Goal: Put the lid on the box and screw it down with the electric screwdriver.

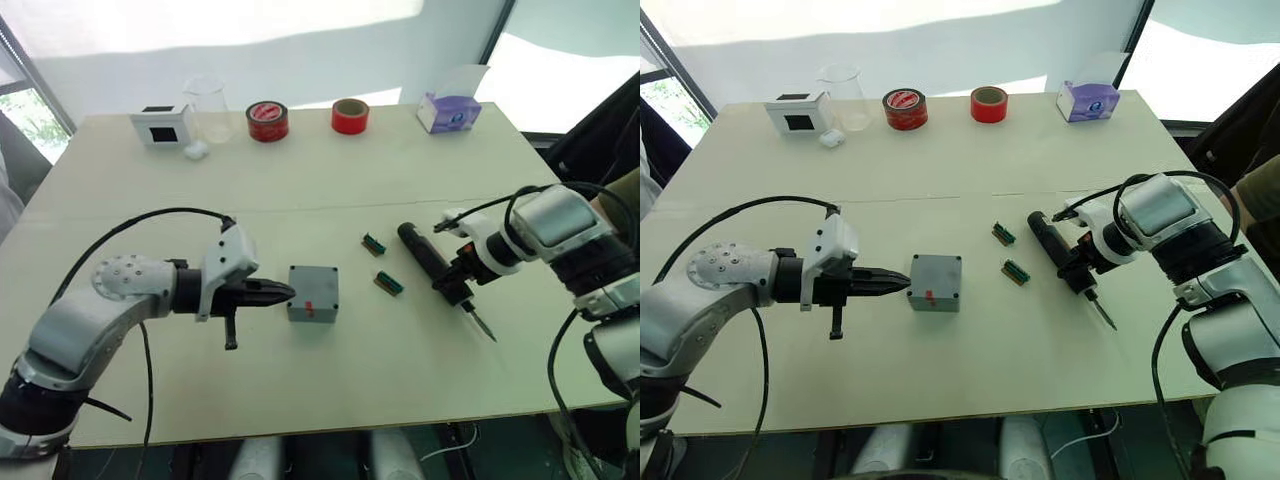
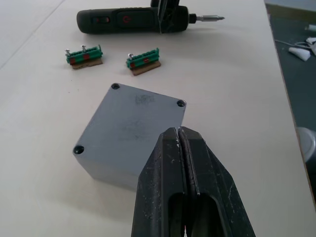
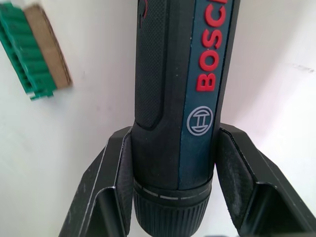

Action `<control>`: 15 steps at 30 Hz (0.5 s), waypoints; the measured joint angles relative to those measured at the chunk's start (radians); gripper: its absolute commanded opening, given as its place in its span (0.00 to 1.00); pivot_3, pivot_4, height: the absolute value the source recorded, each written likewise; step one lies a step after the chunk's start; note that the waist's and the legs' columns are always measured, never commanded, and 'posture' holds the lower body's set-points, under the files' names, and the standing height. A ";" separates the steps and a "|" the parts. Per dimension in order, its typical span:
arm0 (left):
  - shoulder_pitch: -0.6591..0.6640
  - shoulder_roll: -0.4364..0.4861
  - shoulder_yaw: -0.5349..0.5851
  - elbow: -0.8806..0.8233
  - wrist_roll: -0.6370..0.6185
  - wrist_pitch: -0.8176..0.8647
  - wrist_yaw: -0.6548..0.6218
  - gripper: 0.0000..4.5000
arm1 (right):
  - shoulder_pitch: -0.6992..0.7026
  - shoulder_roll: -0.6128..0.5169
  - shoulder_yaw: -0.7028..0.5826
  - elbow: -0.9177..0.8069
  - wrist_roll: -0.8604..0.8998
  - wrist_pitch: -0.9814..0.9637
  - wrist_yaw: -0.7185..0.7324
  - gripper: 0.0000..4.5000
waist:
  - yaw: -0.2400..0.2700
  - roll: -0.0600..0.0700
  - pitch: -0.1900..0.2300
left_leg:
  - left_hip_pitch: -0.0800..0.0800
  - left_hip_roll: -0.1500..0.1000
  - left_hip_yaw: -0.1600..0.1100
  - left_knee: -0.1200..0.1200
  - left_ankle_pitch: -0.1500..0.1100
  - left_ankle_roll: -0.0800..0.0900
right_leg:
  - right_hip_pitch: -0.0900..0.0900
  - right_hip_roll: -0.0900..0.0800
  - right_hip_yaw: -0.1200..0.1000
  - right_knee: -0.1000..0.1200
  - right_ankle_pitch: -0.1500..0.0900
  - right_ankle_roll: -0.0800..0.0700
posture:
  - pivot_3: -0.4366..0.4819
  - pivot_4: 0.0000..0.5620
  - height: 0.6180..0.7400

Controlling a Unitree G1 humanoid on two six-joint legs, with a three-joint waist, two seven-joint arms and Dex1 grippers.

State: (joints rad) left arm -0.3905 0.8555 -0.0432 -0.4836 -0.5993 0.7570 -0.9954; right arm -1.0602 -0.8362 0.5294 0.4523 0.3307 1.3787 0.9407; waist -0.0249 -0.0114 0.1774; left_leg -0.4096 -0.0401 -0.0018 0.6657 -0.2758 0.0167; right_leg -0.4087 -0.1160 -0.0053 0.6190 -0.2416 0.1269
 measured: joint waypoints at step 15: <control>-0.104 -0.009 -0.056 0.224 0.044 -0.069 -0.127 0.00 | 0.312 0.558 -0.892 -0.777 0.303 -0.476 -0.527 0.40 | 0.014 0.008 0.005 | -0.020 0.000 -0.002 0.002 0.008 -0.012 | -0.021 0.002 0.000 0.012 -0.001 0.000 | 0.48 0.27 1.00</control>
State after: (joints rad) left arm -0.4948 0.8468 -0.0996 -0.2600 -0.5551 0.6880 -1.1224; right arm -0.7479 -0.2782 -0.3627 -0.3249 0.6333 0.9031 0.4141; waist -0.0112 -0.0033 0.1821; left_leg -0.4298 -0.0398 -0.0036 0.6675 -0.2679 0.0046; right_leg -0.4298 -0.1145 -0.0056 0.6312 -0.2421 0.1274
